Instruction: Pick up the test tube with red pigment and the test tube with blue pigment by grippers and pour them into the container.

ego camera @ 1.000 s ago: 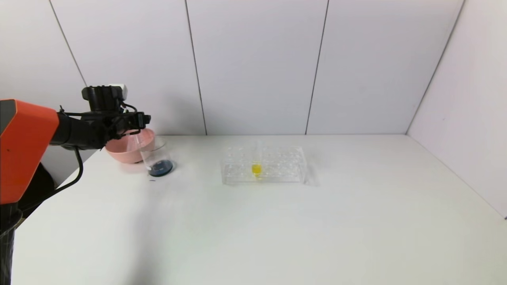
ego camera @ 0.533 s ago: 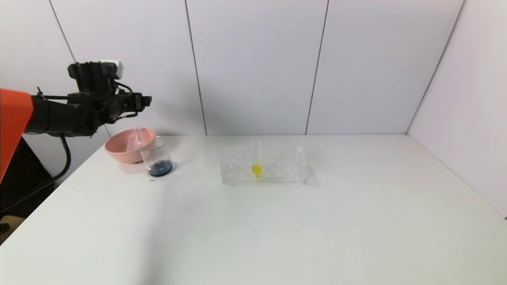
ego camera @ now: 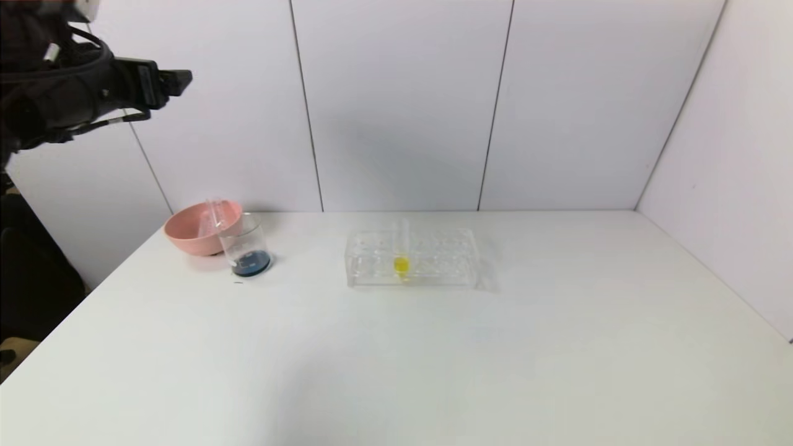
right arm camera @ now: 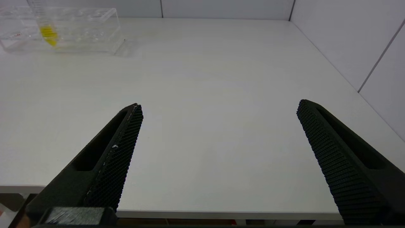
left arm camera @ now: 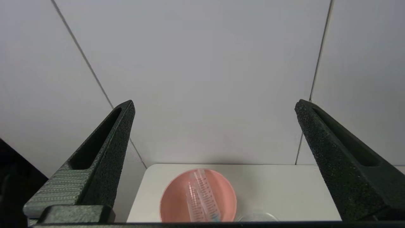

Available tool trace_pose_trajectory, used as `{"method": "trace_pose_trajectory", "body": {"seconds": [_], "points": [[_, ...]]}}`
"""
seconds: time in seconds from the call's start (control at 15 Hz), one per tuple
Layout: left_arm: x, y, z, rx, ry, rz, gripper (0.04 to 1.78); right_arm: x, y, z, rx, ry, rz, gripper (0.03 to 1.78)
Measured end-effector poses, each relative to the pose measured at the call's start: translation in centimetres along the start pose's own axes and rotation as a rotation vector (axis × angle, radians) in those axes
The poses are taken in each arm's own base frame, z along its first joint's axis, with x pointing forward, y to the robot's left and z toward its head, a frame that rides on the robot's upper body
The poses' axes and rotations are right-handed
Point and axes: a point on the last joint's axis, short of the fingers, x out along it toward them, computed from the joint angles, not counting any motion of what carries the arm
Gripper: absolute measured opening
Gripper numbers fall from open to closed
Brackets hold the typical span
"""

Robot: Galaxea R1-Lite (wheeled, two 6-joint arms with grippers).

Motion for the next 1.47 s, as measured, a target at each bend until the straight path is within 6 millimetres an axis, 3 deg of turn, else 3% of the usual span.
{"method": "trace_pose_trajectory", "body": {"seconds": [0.2, 0.33, 0.6, 0.93, 1.13, 1.47], "points": [[-7.2, 1.1, 2.5, 0.002, 0.001, -0.002, 1.76, 0.0, 0.0, 0.0, 0.000, 0.000, 0.000, 1.77], [-12.4, 1.7, 2.6, 0.011, 0.060, -0.008, 1.76, 0.0, 0.0, 0.0, 0.000, 0.000, 0.000, 1.77], [-22.1, 2.5, -0.6, 0.087, 0.193, -0.023, 1.76, 0.0, 0.0, 0.0, 0.000, 0.000, 0.000, 1.77], [-31.0, 3.0, -4.0, 0.278, 0.091, 0.017, 1.76, 0.0, 0.0, 0.0, 0.000, 0.000, 0.000, 1.78], [-34.6, 2.8, -6.9, 0.368, -0.034, 0.044, 1.76, 0.0, 0.0, 0.0, 0.000, 0.000, 0.000, 1.77], [-35.3, 2.1, -12.9, 0.271, -0.254, 0.049, 1.76, 0.0, 0.0, 0.0, 0.000, 0.000, 0.000, 1.77]]}}
